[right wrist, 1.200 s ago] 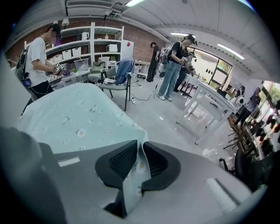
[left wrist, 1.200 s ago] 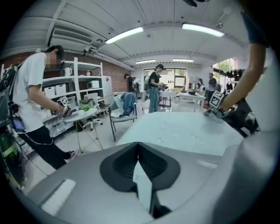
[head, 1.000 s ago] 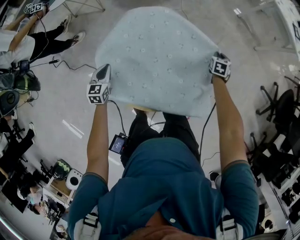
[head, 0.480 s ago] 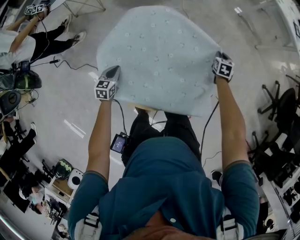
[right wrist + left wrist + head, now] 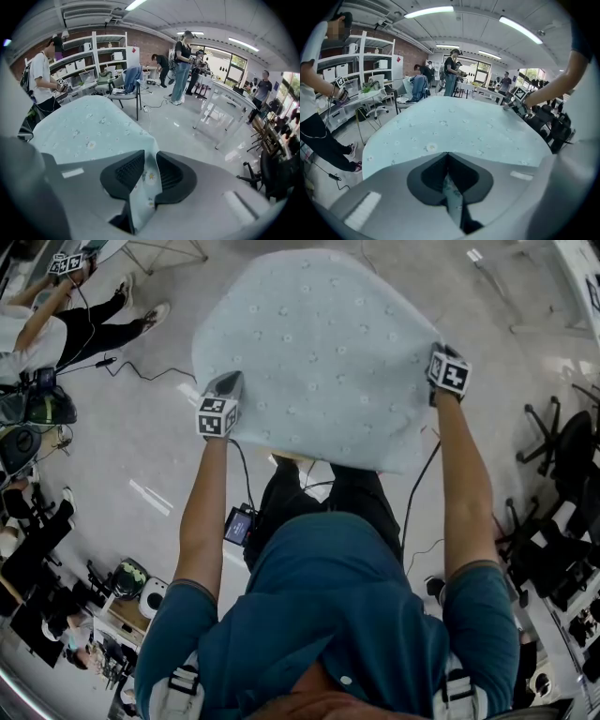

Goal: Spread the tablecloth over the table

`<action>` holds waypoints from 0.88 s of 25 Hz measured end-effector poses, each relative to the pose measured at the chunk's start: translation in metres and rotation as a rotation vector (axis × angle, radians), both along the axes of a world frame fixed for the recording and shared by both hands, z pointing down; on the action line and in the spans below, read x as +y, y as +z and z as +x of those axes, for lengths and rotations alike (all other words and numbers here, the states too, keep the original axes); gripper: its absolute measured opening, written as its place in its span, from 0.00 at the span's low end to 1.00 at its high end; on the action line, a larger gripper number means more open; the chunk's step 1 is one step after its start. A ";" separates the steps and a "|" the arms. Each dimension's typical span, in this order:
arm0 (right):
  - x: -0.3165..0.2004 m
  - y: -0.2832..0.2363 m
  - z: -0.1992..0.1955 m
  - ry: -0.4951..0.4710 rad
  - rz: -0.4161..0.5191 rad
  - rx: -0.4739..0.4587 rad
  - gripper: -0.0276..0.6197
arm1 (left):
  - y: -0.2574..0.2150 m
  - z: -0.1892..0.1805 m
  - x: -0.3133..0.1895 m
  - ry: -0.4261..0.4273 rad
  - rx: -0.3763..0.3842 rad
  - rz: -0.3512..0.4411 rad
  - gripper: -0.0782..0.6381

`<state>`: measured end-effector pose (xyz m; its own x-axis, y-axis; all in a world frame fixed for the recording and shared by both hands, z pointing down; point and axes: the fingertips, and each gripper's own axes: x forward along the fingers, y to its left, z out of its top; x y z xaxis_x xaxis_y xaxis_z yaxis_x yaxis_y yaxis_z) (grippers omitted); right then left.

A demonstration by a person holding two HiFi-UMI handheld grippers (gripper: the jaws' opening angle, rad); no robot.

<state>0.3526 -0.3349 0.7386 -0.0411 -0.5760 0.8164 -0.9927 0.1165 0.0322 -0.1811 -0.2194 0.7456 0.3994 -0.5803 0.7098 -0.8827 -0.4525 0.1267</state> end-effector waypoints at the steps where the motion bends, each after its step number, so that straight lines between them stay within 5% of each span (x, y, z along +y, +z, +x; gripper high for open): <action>1: 0.000 0.000 0.000 0.002 -0.002 -0.001 0.13 | 0.000 -0.001 0.000 0.001 0.008 -0.001 0.11; 8: 0.001 -0.007 -0.003 -0.014 0.004 -0.005 0.14 | 0.000 -0.002 0.000 0.014 0.040 -0.011 0.11; 14: 0.006 -0.007 0.007 -0.018 -0.050 -0.143 0.14 | 0.001 0.000 -0.001 0.016 0.046 -0.016 0.11; 18: 0.011 -0.010 0.018 -0.118 -0.093 -0.071 0.14 | 0.004 0.000 -0.003 0.019 0.050 -0.028 0.11; 22: 0.004 -0.019 0.013 -0.113 -0.056 -0.050 0.13 | 0.009 -0.001 -0.008 0.021 0.040 -0.042 0.11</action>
<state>0.3654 -0.3312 0.7195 -0.1444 -0.5191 0.8424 -0.9734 0.2276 -0.0265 -0.1825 -0.2274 0.7550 0.4398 -0.5416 0.7164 -0.8670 -0.4641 0.1814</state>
